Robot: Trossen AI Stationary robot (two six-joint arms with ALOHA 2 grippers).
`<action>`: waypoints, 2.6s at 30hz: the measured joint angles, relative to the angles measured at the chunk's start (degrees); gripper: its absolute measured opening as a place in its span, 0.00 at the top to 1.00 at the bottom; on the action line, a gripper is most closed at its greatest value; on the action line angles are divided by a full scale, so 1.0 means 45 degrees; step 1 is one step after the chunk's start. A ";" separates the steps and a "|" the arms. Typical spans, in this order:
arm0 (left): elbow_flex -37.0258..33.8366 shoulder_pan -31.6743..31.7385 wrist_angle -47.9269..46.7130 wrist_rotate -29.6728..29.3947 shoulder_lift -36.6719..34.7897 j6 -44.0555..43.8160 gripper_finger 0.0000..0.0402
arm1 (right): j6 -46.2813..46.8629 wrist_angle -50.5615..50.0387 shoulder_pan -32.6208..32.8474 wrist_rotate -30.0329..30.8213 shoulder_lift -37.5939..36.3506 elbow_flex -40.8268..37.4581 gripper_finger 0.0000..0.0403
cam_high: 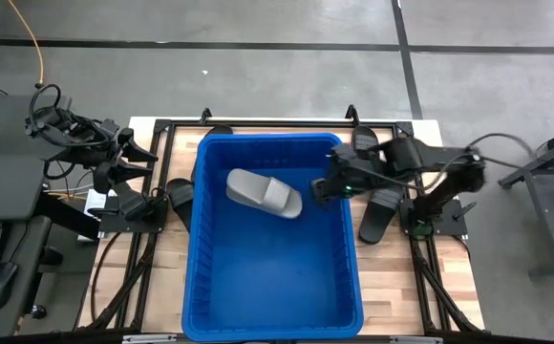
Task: Pick and place slides into bin
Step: Put the black slide into the blue bin
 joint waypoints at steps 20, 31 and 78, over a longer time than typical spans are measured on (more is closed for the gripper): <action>0.0000 0.0000 -0.0015 -0.1219 0.0005 0.0600 0.42 | 0.5394 0.6028 0.2295 0.1065 -1.2762 -1.4501 0.28; 0.0000 0.0005 -0.0005 -0.2847 0.0010 -0.1126 0.42 | 0.6171 0.6497 0.2285 -0.0832 -1.4566 -1.6833 0.28; 0.0000 0.0002 -0.0283 -0.2889 0.0034 -0.2630 0.42 | -0.5062 0.1409 -0.0732 -0.1426 -0.5027 -1.5689 0.36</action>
